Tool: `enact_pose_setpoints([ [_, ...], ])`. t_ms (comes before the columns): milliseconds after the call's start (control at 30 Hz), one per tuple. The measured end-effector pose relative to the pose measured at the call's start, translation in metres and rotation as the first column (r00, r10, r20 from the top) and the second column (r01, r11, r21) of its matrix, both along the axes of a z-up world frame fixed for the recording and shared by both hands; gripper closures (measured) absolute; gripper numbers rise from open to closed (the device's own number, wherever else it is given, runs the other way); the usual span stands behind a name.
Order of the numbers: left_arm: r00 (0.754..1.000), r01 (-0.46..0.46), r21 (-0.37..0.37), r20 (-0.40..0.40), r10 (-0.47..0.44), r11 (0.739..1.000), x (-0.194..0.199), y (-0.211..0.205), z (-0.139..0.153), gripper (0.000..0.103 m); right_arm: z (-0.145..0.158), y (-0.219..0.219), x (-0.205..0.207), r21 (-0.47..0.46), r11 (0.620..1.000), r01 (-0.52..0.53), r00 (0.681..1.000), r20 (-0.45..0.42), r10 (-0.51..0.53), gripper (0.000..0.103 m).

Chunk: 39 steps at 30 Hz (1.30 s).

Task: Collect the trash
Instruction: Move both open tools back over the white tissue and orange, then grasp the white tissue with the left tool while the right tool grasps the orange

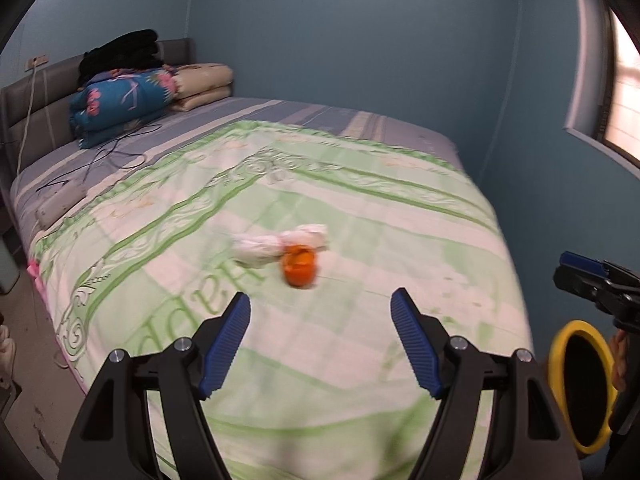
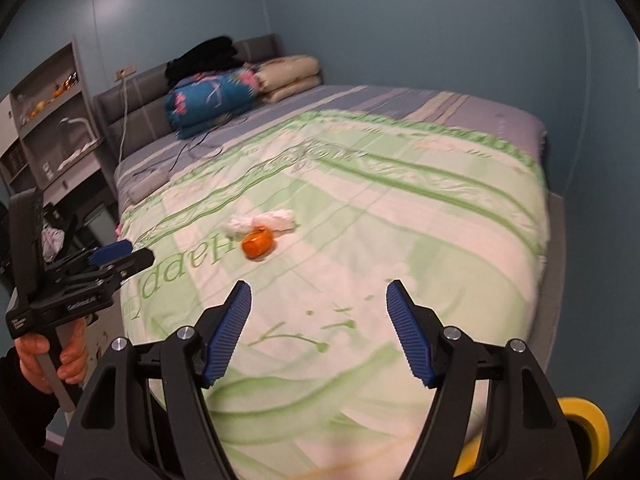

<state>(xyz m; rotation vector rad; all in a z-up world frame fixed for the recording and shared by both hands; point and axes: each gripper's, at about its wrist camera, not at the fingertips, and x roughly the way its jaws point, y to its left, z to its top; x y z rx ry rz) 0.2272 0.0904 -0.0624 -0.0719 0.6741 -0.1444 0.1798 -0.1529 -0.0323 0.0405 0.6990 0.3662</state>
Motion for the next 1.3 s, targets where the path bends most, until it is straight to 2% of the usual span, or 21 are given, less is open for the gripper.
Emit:
enact_pose_setpoints([
  [300, 0.994, -0.059, 0.024, -0.093, 0.061, 0.998, 0.071, 0.038, -0.042, 0.034, -0.038, 0.064, 0.065, -0.022, 0.994, -0.105, 0.99, -0.095, 0.103, 0.037],
  [467, 0.987, -0.063, 0.042, -0.145, 0.069, 0.997, 0.113, 0.052, -0.067, 0.034, -0.059, 0.088, 0.093, -0.027, 0.989, -0.145, 0.978, -0.157, 0.139, 0.037],
  [667, 0.977, -0.052, 0.081, -0.203, 0.068, 0.995, 0.154, 0.06, -0.09, 0.034, -0.076, 0.112, 0.121, -0.059, 0.982, -0.179, 0.968, -0.189, 0.165, 0.037],
  [900, 0.962, -0.001, 0.147, -0.271, 0.041, 0.989, 0.194, 0.059, -0.11, 0.034, -0.091, 0.126, 0.147, -0.079, 0.978, -0.193, 0.961, -0.217, 0.172, 0.037],
  [1067, 0.957, 0.07, 0.177, -0.29, -0.016, 0.982, 0.214, 0.049, -0.116, 0.034, -0.101, 0.135, 0.166, -0.079, 0.975, -0.206, 0.955, -0.236, 0.182, 0.037],
  [1300, 0.946, 0.13, 0.174, -0.317, -0.07, 0.976, 0.243, 0.038, -0.125, 0.035, -0.117, 0.15, 0.185, -0.084, 0.968, -0.237, 0.943, -0.26, 0.209, 0.037],
])
